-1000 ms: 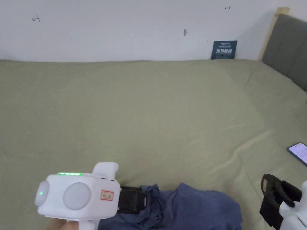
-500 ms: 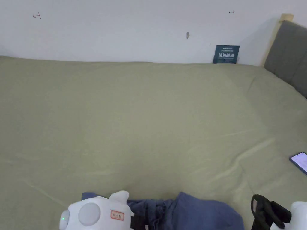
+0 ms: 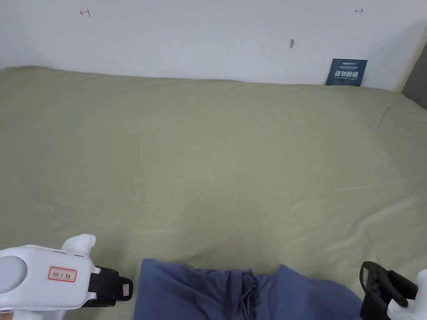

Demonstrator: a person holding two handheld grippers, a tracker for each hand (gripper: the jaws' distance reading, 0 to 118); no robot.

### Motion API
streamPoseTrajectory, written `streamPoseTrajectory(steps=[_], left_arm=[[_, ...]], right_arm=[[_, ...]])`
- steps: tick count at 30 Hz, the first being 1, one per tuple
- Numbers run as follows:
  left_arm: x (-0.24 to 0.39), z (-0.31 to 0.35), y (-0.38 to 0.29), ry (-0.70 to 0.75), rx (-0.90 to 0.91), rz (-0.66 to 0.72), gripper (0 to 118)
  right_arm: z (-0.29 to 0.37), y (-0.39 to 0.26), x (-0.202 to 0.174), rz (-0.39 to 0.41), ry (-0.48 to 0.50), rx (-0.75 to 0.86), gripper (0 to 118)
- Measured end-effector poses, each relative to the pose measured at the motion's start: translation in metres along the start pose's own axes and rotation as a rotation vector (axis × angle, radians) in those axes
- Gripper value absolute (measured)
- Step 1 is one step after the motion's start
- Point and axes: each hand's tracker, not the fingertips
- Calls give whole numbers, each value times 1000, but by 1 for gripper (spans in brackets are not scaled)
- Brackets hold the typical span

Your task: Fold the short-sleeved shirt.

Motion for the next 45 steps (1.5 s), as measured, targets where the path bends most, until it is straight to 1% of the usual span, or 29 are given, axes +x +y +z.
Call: streamPoseTrajectory(steps=[1, 2, 3, 4, 5, 7, 9, 10, 11, 12, 13, 14, 15, 16, 17, 18, 19, 21, 26, 28, 29, 31, 37, 41, 43, 45], left_arm=[[-2, -5, 1, -24, 5, 6, 10], [-8, -10, 4, -78, 3, 34, 36], [-12, -18, 7, -133, -2, 43, 77], [-14, -26, 8, -158, -15, 44, 114], [-9, -32, 7, -202, -23, 53, 114], [-15, -47, 14, -231, -50, 100, 113], [-24, -71, 15, -304, -98, 106, 113], [-24, -78, 15, -329, -88, 104, 113], [-23, -82, 16, -389, -76, 106, 113], [-18, -86, 15, -442, -87, 123, 112], [-11, -89, 12, -457, -88, 151, 110], [-6, -92, 11, -454, -104, 144, 105], [3, -92, 10, -419, -101, 110, 92], [9, -91, 11, -357, -92, 61, 43], [10, -91, 14, -291, -91, 20, 12], [13, -91, 16, -247, -83, 7, 12], [13, -90, 16, -246, -62, 41, 12], [13, -89, 18, -289, -64, 36, 12], [9, -80, 20, -293, -32, 51, 12], [2, -72, 20, -296, -17, 69, 12], [-1, -62, 20, -282, 26, 98, 12], [-14, -50, 21, -298, 33, 128, 12], [-47, 17, 9, -180, 109, 147, 12], [-67, 63, 1, -53, 166, 182, 12], [-64, 80, -2, -9, 188, 199, 12], [-47, 91, 0, 59, 192, 162, 12]], right_arm=[[0, 0, -3, 1, 2, -3, 0], [0, -1, -5, 1, 5, -5, 0], [0, -1, -7, 2, 8, -10, 0], [0, -2, -9, 4, 7, -15, 0], [0, -2, -11, 9, 7, -17, 0], [0, -2, -13, 23, 6, -28, 0], [-1, -2, -13, 36, 2, -33, 0], [-1, -2, -13, 43, 2, -36, 0], [-2, -1, -13, 50, -1, -38, 0], [-2, 0, -13, 54, -6, -37, 0], [-3, 0, -12, 54, -8, -36, 0], [-4, 2, -11, 52, -8, -36, 0], [-5, 3, -11, 51, -8, -38, 0], [-6, 3, -11, 53, -10, -40, 0], [-6, 3, -11, 56, -13, -40, 0], [-6, 3, -10, 57, -13, -40, 0], [-6, 4, -10, 56, -11, -40, 0], [-7, 4, -11, 57, -9, -40, 0], [-6, 7, -15, 65, -3, -34, 0], [-5, 8, -17, 74, 0, -30, 0], [-5, 9, -18, 76, 3, -27, 0], [-5, 11, -21, 78, 7, -22, 0], [-7, 15, -33, 86, 46, -6, 0], [-10, 12, -41, 93, 81, -7, 0], [-11, 11, -44, 92, 96, -6, 0], [-10, 9, -46, 91, 111, -9, 0]])
